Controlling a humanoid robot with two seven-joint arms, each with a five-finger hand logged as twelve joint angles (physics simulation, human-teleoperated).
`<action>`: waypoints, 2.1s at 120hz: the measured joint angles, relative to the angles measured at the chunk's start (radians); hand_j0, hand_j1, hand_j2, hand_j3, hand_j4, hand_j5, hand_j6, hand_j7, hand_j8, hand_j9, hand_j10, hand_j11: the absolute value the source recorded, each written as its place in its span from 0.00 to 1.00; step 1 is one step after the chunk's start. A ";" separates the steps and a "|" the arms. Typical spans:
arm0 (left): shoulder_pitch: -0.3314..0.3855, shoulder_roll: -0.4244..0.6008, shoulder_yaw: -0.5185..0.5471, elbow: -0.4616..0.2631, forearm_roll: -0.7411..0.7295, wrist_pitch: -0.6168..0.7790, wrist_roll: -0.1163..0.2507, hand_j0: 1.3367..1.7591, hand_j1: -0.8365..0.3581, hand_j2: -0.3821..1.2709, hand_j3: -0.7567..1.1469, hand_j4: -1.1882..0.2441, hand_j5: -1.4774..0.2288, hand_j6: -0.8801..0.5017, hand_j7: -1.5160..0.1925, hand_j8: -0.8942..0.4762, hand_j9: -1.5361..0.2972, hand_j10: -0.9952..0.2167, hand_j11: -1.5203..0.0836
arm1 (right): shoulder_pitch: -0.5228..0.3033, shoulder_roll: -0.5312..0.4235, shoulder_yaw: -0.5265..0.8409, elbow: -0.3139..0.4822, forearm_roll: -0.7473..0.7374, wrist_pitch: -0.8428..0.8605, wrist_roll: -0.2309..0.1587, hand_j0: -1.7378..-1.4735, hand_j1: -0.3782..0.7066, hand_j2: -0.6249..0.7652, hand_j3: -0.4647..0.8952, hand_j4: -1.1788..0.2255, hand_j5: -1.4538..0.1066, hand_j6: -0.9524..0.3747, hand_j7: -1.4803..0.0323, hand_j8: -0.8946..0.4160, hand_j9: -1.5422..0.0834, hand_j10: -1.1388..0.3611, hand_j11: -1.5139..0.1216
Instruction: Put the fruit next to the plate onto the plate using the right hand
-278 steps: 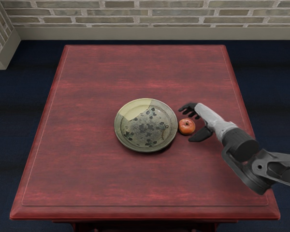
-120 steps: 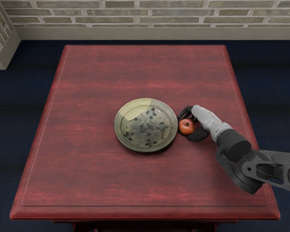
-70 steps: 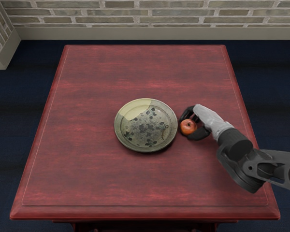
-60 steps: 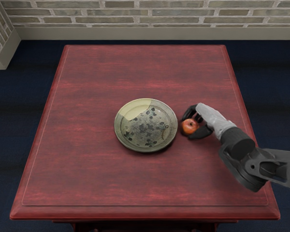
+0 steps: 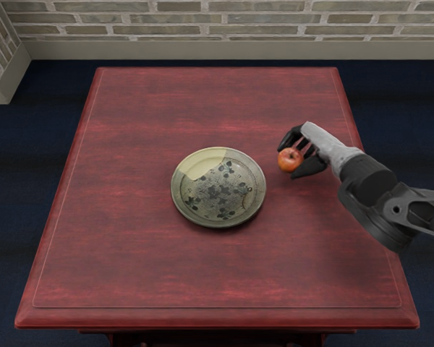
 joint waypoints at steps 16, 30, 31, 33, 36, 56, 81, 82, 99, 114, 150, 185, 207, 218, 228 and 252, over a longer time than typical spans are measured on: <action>0.000 0.000 0.000 0.000 0.000 0.000 0.000 0.76 0.76 0.26 0.40 0.67 0.69 0.47 0.71 0.48 0.67 0.63 0.76 | 0.035 0.002 0.013 0.017 0.025 0.038 -0.001 0.32 0.62 0.61 0.34 0.38 0.36 0.40 0.41 0.33 0.40 0.33 0.39; 0.000 0.000 0.000 0.000 0.000 0.000 0.000 0.76 0.76 0.26 0.40 0.67 0.69 0.47 0.71 0.48 0.67 0.63 0.76 | 0.051 0.026 0.028 0.024 0.036 0.062 -0.002 0.31 0.63 0.64 0.34 0.38 0.34 0.40 0.39 0.34 0.39 0.32 0.37; 0.000 0.000 0.000 0.000 0.000 0.000 0.000 0.76 0.76 0.26 0.40 0.67 0.69 0.47 0.71 0.48 0.67 0.63 0.76 | 0.052 0.029 0.028 0.024 0.037 0.063 -0.002 0.31 0.63 0.64 0.34 0.38 0.34 0.40 0.39 0.34 0.38 0.31 0.37; 0.000 0.000 0.000 0.000 0.000 0.000 0.000 0.76 0.76 0.26 0.40 0.67 0.69 0.47 0.71 0.48 0.67 0.63 0.76 | 0.054 0.035 0.029 0.025 0.038 0.064 -0.004 0.31 0.63 0.64 0.34 0.38 0.34 0.40 0.39 0.35 0.38 0.31 0.37; 0.000 0.000 0.000 0.000 0.000 0.000 0.000 0.76 0.76 0.26 0.40 0.67 0.69 0.47 0.71 0.48 0.67 0.63 0.76 | 0.056 0.046 0.031 0.025 0.039 0.066 -0.007 0.31 0.63 0.64 0.34 0.38 0.33 0.40 0.38 0.35 0.38 0.31 0.36; 0.000 0.000 0.000 0.000 0.000 0.000 0.000 0.76 0.76 0.26 0.40 0.67 0.69 0.47 0.71 0.48 0.67 0.63 0.76 | 0.063 0.117 0.034 0.026 0.044 0.071 -0.017 0.31 0.63 0.66 0.34 0.39 0.30 0.42 0.36 0.36 0.35 0.29 0.33; 0.000 0.000 0.000 0.000 0.000 0.000 0.000 0.76 0.76 0.26 0.40 0.67 0.69 0.47 0.71 0.48 0.67 0.63 0.76 | 0.064 0.186 0.034 0.022 0.045 0.069 -0.021 0.30 0.65 0.70 0.34 0.36 0.28 0.42 0.34 0.37 0.34 0.27 0.32; 0.000 0.000 0.000 0.000 0.000 0.000 0.000 0.76 0.76 0.26 0.40 0.67 0.69 0.47 0.71 0.48 0.67 0.63 0.76 | 0.064 0.188 0.034 0.022 0.045 0.069 -0.021 0.30 0.65 0.70 0.34 0.36 0.28 0.42 0.34 0.37 0.34 0.27 0.32; 0.000 0.000 0.000 0.000 0.000 0.000 0.000 0.76 0.76 0.26 0.40 0.67 0.69 0.47 0.71 0.48 0.67 0.63 0.76 | 0.064 0.211 0.032 0.020 0.042 0.069 -0.021 0.30 0.64 0.71 0.34 0.35 0.29 0.40 0.35 0.35 0.34 0.28 0.32; 0.000 0.000 0.000 0.000 0.000 0.000 0.000 0.76 0.76 0.26 0.40 0.67 0.69 0.47 0.71 0.48 0.67 0.63 0.76 | 0.064 0.224 0.034 0.015 0.041 0.068 -0.045 0.30 0.59 0.58 0.34 0.42 0.40 0.39 0.45 0.34 0.45 0.36 0.43; 0.000 0.000 0.000 0.000 0.000 0.000 0.000 0.76 0.76 0.26 0.40 0.67 0.69 0.47 0.71 0.48 0.67 0.63 0.76 | 0.063 0.193 0.088 0.014 0.074 0.122 -0.053 0.30 0.33 0.46 0.34 0.63 0.68 0.52 0.72 0.48 0.71 0.56 0.69; 0.000 0.000 0.000 0.000 0.000 0.000 0.000 0.76 0.76 0.26 0.40 0.67 0.69 0.47 0.71 0.48 0.67 0.63 0.76 | -0.063 0.030 0.463 0.012 0.327 0.687 0.067 0.30 0.15 0.44 0.34 0.75 0.83 0.63 0.88 0.60 0.85 0.68 0.83; 0.000 0.000 0.000 0.000 0.000 0.000 0.000 0.76 0.76 0.26 0.40 0.67 0.69 0.47 0.71 0.48 0.67 0.63 0.76 | -0.123 -0.118 0.565 -0.043 0.586 1.022 0.211 0.30 0.11 0.44 0.34 0.79 0.87 0.66 0.91 0.63 0.89 0.71 0.86; 0.000 0.000 0.000 0.000 0.000 0.000 0.000 0.76 0.76 0.26 0.40 0.67 0.69 0.47 0.71 0.48 0.67 0.63 0.76 | -0.150 -0.168 0.580 -0.098 0.699 1.110 0.243 0.30 0.10 0.44 0.34 0.79 0.88 0.67 0.92 0.63 0.90 0.72 0.87; 0.000 0.000 0.000 0.000 0.000 0.000 0.000 0.76 0.76 0.26 0.40 0.67 0.69 0.47 0.71 0.48 0.67 0.63 0.76 | -0.181 -0.208 0.585 -0.160 0.786 1.144 0.256 0.30 0.09 0.44 0.34 0.80 0.88 0.67 0.93 0.64 0.90 0.72 0.88; 0.000 0.000 0.000 0.000 0.000 0.000 0.000 0.76 0.76 0.26 0.40 0.67 0.69 0.47 0.71 0.48 0.67 0.63 0.76 | -0.259 -0.296 0.589 -0.283 0.935 1.168 0.264 0.30 0.08 0.44 0.34 0.81 0.89 0.68 0.94 0.65 0.91 0.73 0.89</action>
